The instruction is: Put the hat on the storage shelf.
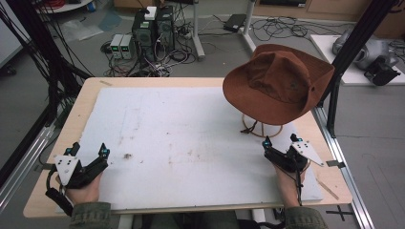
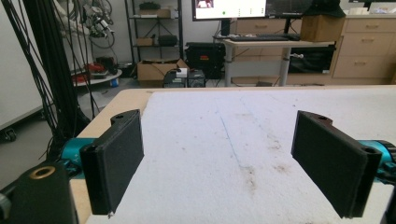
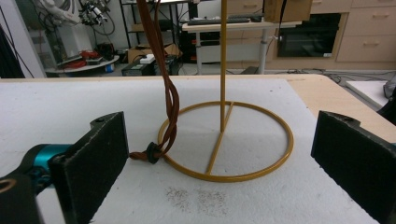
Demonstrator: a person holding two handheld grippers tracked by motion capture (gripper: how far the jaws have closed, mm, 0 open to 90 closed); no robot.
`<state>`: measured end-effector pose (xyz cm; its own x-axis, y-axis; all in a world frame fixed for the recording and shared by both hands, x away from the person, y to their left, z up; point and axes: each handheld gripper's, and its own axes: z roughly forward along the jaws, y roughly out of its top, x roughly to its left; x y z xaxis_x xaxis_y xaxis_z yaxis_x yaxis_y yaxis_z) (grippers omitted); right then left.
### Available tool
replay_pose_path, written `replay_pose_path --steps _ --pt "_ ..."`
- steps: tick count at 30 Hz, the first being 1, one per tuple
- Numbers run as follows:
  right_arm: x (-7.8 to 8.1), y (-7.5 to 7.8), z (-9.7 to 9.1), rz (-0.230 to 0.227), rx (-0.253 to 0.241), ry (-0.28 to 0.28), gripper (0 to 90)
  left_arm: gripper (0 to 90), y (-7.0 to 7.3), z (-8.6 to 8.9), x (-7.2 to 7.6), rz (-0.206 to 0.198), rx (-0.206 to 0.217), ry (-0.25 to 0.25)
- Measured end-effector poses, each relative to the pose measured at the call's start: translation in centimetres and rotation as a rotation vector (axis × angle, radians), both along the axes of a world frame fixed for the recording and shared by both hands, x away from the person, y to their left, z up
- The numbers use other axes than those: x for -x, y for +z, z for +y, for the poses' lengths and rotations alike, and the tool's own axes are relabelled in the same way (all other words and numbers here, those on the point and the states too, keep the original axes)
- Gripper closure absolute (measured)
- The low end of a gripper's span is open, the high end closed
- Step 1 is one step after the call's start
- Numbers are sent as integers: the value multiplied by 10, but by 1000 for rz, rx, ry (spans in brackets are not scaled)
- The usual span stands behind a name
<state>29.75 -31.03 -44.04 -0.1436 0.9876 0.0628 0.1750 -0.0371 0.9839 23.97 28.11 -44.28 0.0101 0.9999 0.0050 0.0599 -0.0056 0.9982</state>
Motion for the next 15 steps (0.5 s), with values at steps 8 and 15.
replay_pose_path --steps 8,15 --pt "-2 -1 1 8 7 13 32 173 -1 0 -2 1 -1 -6" --pt "-2 -1 1 14 -1 13 32 172 -2 1 -2 11 -1 -9"
